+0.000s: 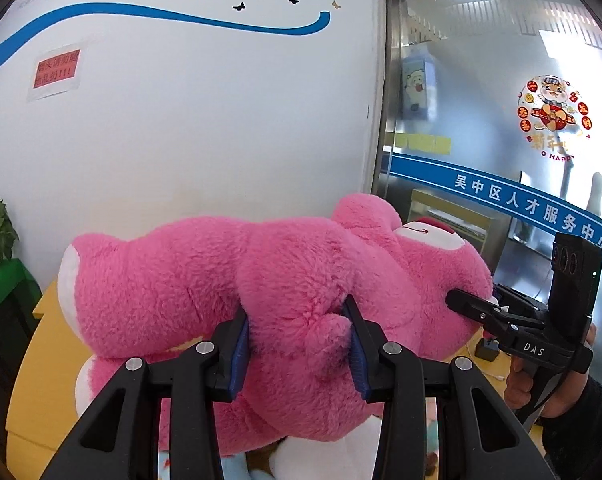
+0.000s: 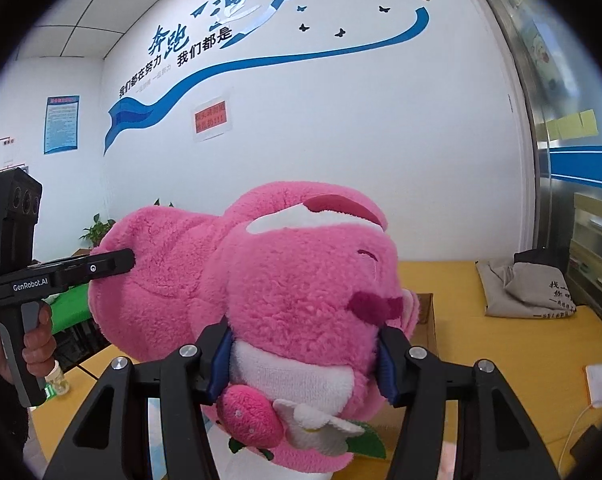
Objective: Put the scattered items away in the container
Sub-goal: 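Lift the pink bear with both grippers and carry it over the box, then lower the pink bear into the box and open both grippers, then withdraw both grippers and move them toward the white plush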
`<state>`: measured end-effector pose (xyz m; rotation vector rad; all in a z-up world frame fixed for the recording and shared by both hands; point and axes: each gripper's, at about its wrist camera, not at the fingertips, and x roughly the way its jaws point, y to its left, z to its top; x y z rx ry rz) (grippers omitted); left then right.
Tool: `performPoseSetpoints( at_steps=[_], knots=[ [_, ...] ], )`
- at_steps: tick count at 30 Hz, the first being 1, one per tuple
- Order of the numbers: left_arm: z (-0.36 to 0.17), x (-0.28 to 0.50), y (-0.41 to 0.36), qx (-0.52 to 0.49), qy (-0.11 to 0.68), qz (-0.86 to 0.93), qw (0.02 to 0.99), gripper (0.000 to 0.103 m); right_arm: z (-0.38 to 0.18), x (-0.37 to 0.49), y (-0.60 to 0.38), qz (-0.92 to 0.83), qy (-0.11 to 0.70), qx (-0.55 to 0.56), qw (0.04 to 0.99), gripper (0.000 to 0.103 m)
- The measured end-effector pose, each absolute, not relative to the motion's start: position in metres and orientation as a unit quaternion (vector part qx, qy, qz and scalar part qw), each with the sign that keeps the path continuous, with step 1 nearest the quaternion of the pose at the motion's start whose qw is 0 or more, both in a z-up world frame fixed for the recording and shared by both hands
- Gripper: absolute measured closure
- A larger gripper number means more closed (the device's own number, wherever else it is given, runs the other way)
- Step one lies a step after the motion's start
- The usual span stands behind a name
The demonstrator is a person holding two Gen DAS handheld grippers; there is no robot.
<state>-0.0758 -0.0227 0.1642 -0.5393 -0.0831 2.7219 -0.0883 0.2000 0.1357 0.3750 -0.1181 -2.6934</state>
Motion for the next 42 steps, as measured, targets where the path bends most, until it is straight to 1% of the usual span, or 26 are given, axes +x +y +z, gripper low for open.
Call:
performPoseSetpoints(
  at_steps=[4, 6, 9, 11, 12, 13, 14, 15, 16, 17, 19, 20, 21, 22, 23, 24, 25, 27, 29, 31, 34, 37, 42],
  knots=[
    [0.159, -0.169, -0.020, -0.217, -0.020, 0.960, 0.176, 0.059, 0.136, -0.178, 0.205, -0.967, -0.060, 0.157, 0.194, 0.046],
    [0.143, -0.220, -0.019, -0.245, -0.014, 0.955, 0.169, 0.059, 0.126, -0.223, 0.207, -0.963, -0.070, 0.180, 0.188, 0.046],
    [0.094, -0.298, -0.021, -0.319, -0.024, 0.934, 0.157, 0.058, 0.090, -0.305, 0.212, -0.944, -0.104, 0.258, 0.175, 0.044],
    [0.042, -0.343, -0.026, -0.383, -0.046, 0.912, 0.140, 0.056, 0.053, -0.350, 0.211, -0.932, -0.108, 0.311, 0.153, 0.039],
    [0.012, -0.363, -0.028, -0.422, -0.051, 0.896, 0.128, 0.057, 0.034, -0.368, 0.209, -0.926, -0.104, 0.337, 0.138, 0.037],
    [-0.014, -0.377, -0.029, -0.456, -0.049, 0.881, 0.118, 0.062, 0.013, -0.384, 0.207, -0.916, -0.103, 0.369, 0.119, 0.034],
    [-0.030, -0.383, -0.028, -0.473, -0.051, 0.871, 0.125, 0.066, -0.004, -0.397, 0.208, -0.905, -0.104, 0.400, 0.100, 0.033],
    [-0.035, -0.382, -0.028, -0.471, -0.051, 0.871, 0.130, 0.066, -0.017, -0.403, 0.211, -0.896, -0.111, 0.422, 0.079, 0.033],
    [-0.030, -0.377, -0.030, -0.464, -0.051, 0.875, 0.128, 0.066, -0.023, -0.403, 0.216, -0.894, -0.118, 0.427, 0.063, 0.030],
    [-0.022, -0.369, -0.032, -0.457, -0.050, 0.879, 0.128, 0.065, -0.021, -0.399, 0.219, -0.895, -0.120, 0.425, 0.067, 0.028],
    [0.001, -0.349, -0.038, -0.437, -0.034, 0.889, 0.129, 0.065, -0.008, -0.379, 0.225, -0.902, -0.113, 0.409, 0.075, 0.027],
    [0.014, -0.335, -0.041, -0.424, -0.027, 0.896, 0.126, 0.063, 0.003, -0.365, 0.228, -0.909, -0.110, 0.395, 0.074, 0.025],
    [0.027, -0.321, -0.046, -0.411, -0.026, 0.902, 0.126, 0.049, 0.016, -0.350, 0.233, -0.915, -0.113, 0.379, 0.076, 0.024],
    [0.043, -0.303, -0.049, -0.396, -0.032, 0.909, 0.126, 0.038, 0.028, -0.335, 0.238, -0.920, -0.117, 0.365, 0.079, 0.024],
    [0.058, -0.284, -0.052, -0.380, -0.039, 0.916, 0.124, 0.017, 0.040, -0.315, 0.243, -0.925, -0.118, 0.350, 0.084, 0.023],
    [0.073, -0.263, -0.054, -0.361, -0.047, 0.924, 0.120, 0.004, 0.052, -0.294, 0.246, -0.930, -0.116, 0.335, 0.091, 0.022],
    [0.087, -0.242, -0.053, -0.342, -0.053, 0.931, 0.118, 0.000, 0.061, -0.274, 0.246, -0.935, -0.110, 0.323, 0.098, 0.021],
    [0.107, -0.194, -0.056, -0.314, -0.057, 0.941, 0.115, 0.000, 0.077, -0.233, 0.248, -0.942, -0.093, 0.302, 0.111, 0.020],
    [0.114, -0.151, -0.058, -0.304, -0.054, 0.946, 0.096, 0.000, 0.086, -0.195, 0.245, -0.945, -0.081, 0.292, 0.126, 0.020],
    [0.115, -0.111, -0.058, -0.293, -0.051, 0.952, 0.069, 0.000, 0.086, -0.160, 0.241, -0.942, -0.082, 0.293, 0.140, 0.020],
    [0.107, -0.058, -0.060, -0.282, -0.058, 0.955, 0.072, 0.000, 0.074, -0.117, 0.239, -0.941, -0.087, 0.293, 0.144, 0.020],
    [0.089, -0.032, -0.060, -0.303, -0.076, 0.947, 0.071, 0.000, 0.055, -0.091, 0.233, -0.936, -0.081, 0.314, 0.139, 0.020],
    [0.072, 0.010, -0.043, -0.312, -0.051, 0.946, 0.068, 0.000, 0.031, -0.054, 0.224, -0.925, -0.063, 0.347, 0.142, 0.020]
  ],
)
